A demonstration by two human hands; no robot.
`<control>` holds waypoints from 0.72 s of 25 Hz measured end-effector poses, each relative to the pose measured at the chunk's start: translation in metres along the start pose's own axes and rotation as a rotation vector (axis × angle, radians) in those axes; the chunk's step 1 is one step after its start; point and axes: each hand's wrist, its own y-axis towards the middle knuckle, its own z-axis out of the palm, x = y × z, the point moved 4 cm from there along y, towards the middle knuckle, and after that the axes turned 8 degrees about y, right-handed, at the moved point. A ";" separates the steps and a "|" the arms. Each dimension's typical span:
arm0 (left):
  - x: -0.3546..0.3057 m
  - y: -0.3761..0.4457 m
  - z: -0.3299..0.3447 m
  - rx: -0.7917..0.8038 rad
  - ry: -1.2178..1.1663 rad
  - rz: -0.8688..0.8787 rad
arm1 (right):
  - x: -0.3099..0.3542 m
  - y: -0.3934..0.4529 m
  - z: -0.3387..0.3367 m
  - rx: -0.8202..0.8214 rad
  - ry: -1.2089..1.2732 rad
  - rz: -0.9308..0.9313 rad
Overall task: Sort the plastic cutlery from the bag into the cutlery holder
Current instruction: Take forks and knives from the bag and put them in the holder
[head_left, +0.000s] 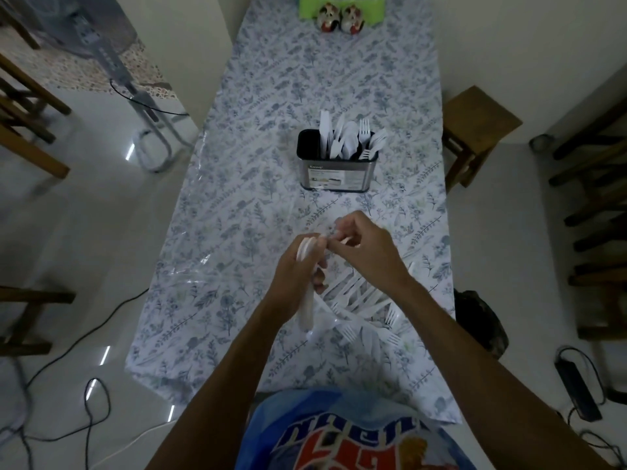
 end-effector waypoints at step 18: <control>0.065 -0.042 -0.045 -0.381 -0.294 -0.131 | -0.084 -0.078 0.059 0.126 -0.501 0.027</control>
